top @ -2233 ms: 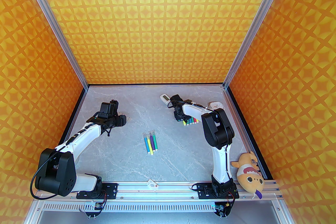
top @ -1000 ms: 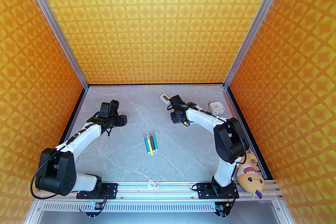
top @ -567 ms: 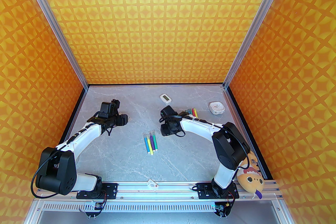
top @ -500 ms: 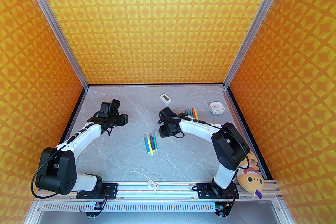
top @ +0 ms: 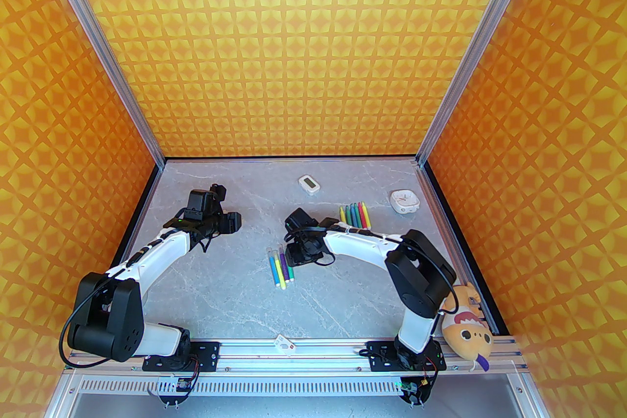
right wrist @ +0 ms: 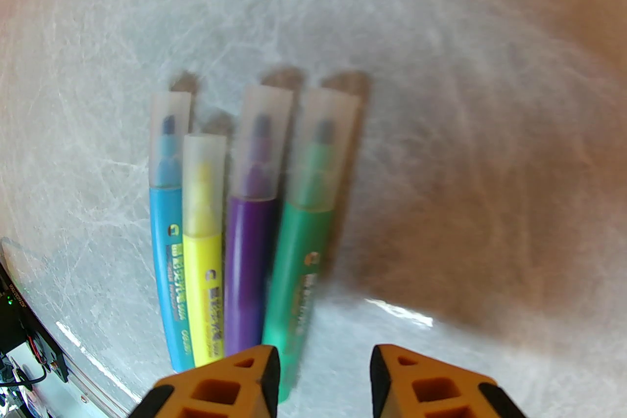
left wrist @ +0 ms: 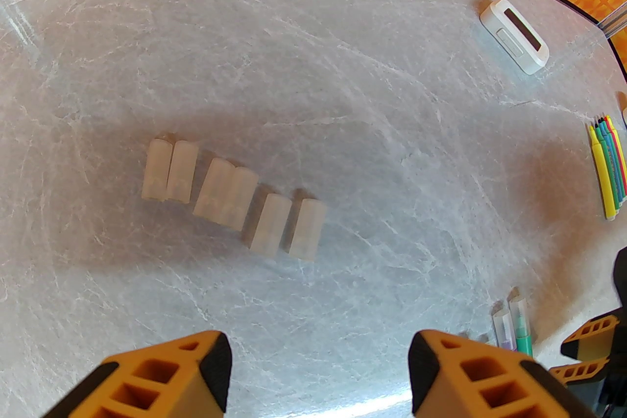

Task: Open the pen caps

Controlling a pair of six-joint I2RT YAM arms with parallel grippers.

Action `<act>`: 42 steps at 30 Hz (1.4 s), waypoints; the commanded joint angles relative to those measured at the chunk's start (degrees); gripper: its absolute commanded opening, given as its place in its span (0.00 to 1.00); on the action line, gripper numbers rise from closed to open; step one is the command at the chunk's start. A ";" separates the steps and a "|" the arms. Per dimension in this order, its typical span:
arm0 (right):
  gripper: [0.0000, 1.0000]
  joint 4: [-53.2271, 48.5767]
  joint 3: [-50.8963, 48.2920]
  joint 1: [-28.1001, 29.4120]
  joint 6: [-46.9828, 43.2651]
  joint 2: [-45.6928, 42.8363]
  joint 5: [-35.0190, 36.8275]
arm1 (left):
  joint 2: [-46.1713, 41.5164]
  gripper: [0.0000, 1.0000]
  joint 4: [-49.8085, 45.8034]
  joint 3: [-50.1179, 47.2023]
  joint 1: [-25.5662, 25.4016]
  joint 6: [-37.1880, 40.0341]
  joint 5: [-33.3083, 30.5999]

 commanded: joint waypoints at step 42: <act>0.26 -16.51 14.13 2.14 -4.60 12.95 10.96 | -0.26 0.64 1.19 -1.58 0.50 2.61 1.46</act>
